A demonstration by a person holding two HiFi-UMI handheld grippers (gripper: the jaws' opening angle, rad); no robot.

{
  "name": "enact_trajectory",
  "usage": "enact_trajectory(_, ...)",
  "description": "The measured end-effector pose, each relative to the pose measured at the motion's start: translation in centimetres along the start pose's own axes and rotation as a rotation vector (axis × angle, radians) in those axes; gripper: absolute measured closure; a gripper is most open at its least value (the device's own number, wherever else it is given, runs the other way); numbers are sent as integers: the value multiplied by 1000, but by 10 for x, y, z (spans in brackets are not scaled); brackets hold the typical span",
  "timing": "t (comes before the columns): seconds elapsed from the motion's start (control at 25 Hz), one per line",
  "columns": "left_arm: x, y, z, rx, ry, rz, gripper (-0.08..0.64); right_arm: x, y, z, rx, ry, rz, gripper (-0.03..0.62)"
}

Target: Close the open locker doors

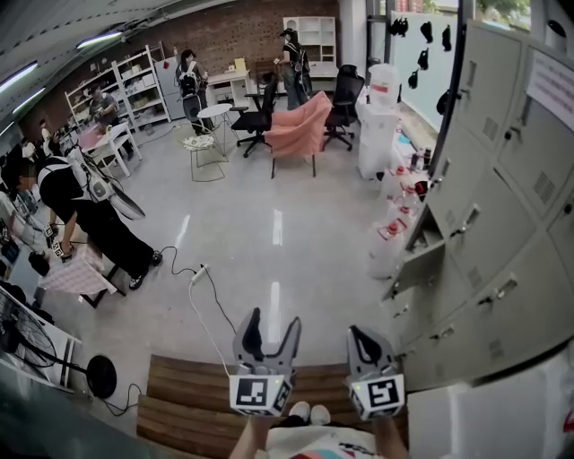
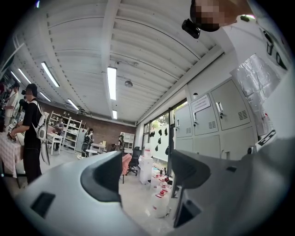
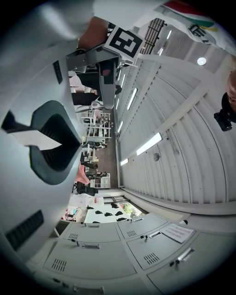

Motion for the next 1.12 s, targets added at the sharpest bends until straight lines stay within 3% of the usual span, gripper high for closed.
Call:
enact_trajectory(0.24,-4,14,13,-11,-32,-7,249,-1,24,19,-19,-24,-40,586)
enact_trajectory(0.4,-22,7,6,8,-54,17,249,-7,12,29,40,-47,-7,586)
enact_trajectory(0.64,-68,-5,16,-23,19,79,249,-16,8,62,47,42,32,586)
enact_trajectory(0.88,-126,17,0,-3,129,127,249,-61,17,84,31,129,90,586)
enact_trajectory(1.12,-184,32,-50,-65,122,160,249,-143,34,91,22,163,134,586)
Point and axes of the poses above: the fingertips, and each gripper's own axes: x backward along the fingers, z to its right, y out of its underside, the point moved 8 cm from there along x, backward along the fingers, and after that the axes turned 6 degrees about -z, right-handed, at the moved point
